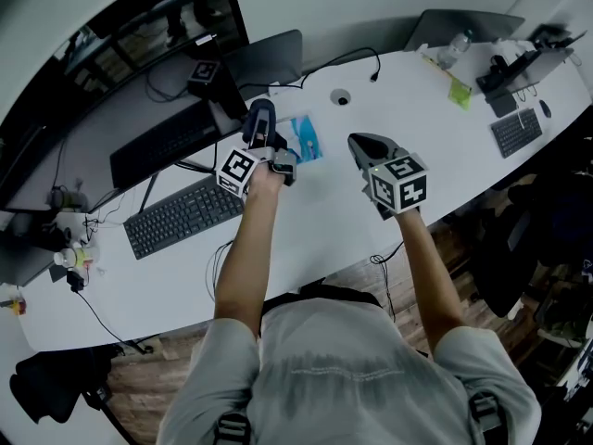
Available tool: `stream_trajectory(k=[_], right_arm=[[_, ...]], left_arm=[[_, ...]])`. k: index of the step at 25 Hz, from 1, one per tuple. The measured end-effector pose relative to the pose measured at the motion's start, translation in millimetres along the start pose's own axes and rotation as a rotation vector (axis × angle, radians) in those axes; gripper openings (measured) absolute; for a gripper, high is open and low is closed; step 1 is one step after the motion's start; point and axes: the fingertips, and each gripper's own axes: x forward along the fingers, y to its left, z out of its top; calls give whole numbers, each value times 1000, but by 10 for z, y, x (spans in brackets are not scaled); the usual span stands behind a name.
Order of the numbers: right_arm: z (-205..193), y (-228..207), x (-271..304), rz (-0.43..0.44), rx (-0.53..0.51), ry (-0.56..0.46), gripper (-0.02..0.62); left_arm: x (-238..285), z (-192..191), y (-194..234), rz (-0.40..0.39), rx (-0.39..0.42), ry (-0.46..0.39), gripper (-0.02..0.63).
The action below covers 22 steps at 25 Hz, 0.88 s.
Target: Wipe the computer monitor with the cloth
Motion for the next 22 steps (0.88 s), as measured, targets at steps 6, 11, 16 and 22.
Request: stream_trajectory(k=[6,11,16,22], right_arm=[[69,120,12,9,2,-19,2],[160,131,-5,-1,6,-36,2],[247,181,-42,8,18,-52,2],[527,286,-138,12,5,-90,2]], left_arm=[[100,116,-503,-67,7,-55,51],[157,238,-926,-132,4,-80,51],[190,307,-1328,-220,15,-68,51],[216,415,-1886,-317,5,-88,51]])
